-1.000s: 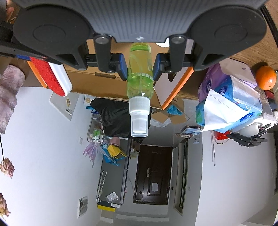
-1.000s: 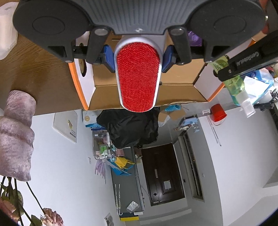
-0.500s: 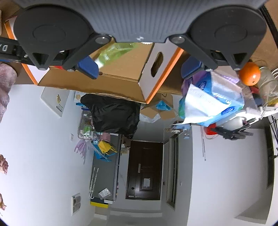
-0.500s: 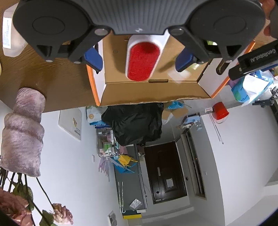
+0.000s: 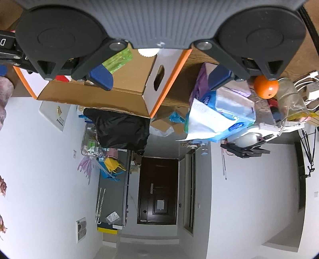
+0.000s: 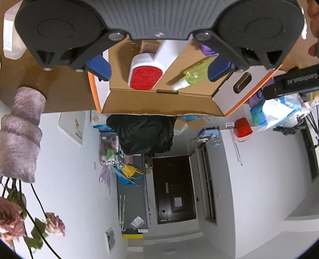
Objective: Organize rigid objects
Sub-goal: 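Withdraw both tools from the box and move right tool toward the white round cap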
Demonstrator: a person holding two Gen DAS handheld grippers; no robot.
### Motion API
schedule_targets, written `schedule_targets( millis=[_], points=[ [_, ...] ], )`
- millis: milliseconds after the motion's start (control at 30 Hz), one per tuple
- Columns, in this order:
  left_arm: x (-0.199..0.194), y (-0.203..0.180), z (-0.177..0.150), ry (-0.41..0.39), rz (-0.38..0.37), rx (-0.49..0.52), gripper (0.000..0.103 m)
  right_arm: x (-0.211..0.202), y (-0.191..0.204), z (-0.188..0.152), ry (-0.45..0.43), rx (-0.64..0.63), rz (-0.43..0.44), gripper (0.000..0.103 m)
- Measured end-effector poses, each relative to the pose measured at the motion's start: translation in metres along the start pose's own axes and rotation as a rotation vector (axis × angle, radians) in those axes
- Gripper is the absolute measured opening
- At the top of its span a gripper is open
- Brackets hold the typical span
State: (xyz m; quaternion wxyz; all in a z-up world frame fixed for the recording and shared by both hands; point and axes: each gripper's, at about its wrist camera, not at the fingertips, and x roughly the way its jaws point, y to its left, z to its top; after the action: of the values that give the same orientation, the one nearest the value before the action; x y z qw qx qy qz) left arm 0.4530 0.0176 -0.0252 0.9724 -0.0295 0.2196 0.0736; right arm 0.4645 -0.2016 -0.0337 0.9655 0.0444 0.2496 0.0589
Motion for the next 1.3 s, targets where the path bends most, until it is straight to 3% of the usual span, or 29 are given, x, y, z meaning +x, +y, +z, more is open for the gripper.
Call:
schedule_targets(
  millis=[567,1300],
  points=[
    [-0.050,0.017,-0.030,0.000,0.038,0.024,0.103,-0.049,0.004,-0.032,-0.043,-0.058,-0.029,0.103],
    [-0.120,0.051,-0.081,0.054,0.074,0.028,0.103,-0.121,0.008,-0.092,-0.006,-0.091,-0.087,0.103]
  ],
)
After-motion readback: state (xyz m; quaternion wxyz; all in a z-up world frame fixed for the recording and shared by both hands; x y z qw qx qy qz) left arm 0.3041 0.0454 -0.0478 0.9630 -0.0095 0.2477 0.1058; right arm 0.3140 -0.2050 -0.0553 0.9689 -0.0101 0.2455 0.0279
